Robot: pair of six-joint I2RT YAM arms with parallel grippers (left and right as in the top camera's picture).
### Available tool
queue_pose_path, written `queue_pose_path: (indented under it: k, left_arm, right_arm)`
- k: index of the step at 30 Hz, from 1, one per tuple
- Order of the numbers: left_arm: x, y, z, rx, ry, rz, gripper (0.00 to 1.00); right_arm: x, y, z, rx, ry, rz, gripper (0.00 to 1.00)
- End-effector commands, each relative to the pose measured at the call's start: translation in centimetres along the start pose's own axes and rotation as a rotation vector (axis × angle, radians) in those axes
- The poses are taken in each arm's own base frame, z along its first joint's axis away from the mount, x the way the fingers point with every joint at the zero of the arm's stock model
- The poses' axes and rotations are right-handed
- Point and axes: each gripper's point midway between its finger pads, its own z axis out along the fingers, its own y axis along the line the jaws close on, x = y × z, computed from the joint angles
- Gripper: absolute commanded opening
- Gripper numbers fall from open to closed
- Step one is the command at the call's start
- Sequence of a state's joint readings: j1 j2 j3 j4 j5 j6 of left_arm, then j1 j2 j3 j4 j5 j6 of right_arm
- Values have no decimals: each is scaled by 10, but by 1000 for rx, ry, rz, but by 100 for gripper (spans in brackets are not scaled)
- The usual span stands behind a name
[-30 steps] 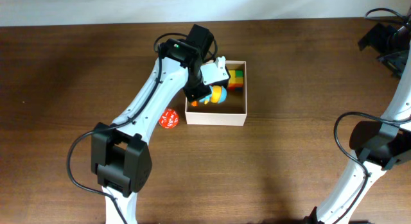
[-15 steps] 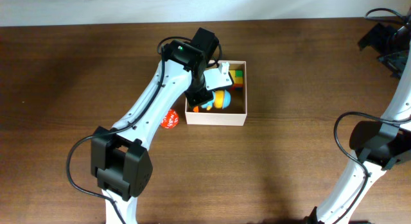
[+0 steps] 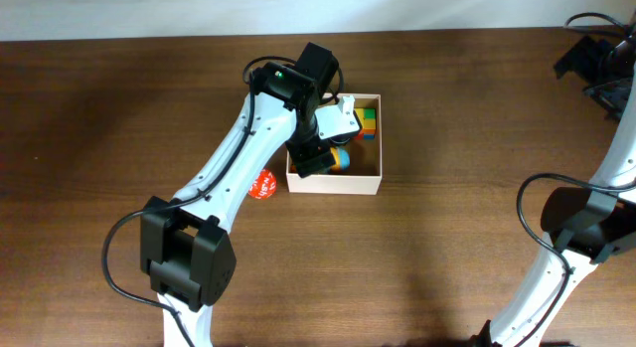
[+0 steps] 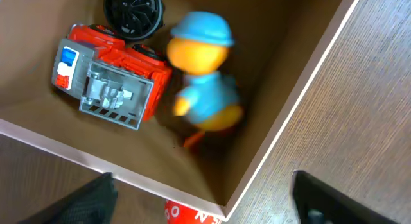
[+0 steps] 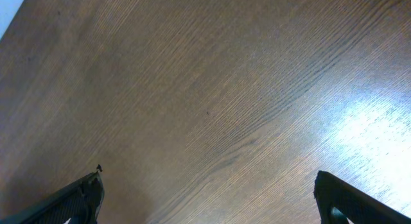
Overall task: Pack container
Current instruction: 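Open the left gripper to release the duck and raise it, then move the left gripper over the red lettered ball left of the box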
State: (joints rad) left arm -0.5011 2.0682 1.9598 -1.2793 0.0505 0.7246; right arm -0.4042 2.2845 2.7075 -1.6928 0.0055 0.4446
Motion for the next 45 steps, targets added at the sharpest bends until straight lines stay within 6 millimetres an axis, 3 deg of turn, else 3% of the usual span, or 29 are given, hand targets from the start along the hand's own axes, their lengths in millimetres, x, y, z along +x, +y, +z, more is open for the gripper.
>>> queue_pose_path:
  k: [1, 4, 9, 12, 18, 22, 28, 35, 45]
  left_arm:
    - [0, 8, -25, -70, -17, 1, 92]
    - [12, 20, -33, -145, 30, -69, 97]
    - [23, 41, -58, -214, -31, -306, 99]
    - [42, 56, -69, -232, -49, -483, 99]
    - [97, 77, -64, -214, 4, -895, 99]
    - [115, 82, -49, -101, -16, -1018, 99]
    - [125, 72, -17, 8, -2, -1084, 99]
    - [125, 39, 14, 84, 77, -1058, 99]
    - [130, 10, 34, 130, 161, -1032, 99]
  right_arm:
    - [1, 2, -2, -4, -3, -3, 99]
    - [1, 2, -2, -4, -3, -3, 99]
    - [1, 2, -2, -4, -3, -3, 99]
    - [1, 2, -2, -4, -3, -3, 99]
    - [1, 2, -2, -4, -3, -3, 99]
    - [1, 2, -2, -4, -3, -3, 99]
    - [1, 2, -2, -5, -3, -3, 99]
    - [1, 2, -2, -4, -3, -3, 99]
    - [1, 2, -2, -4, -3, -3, 99]
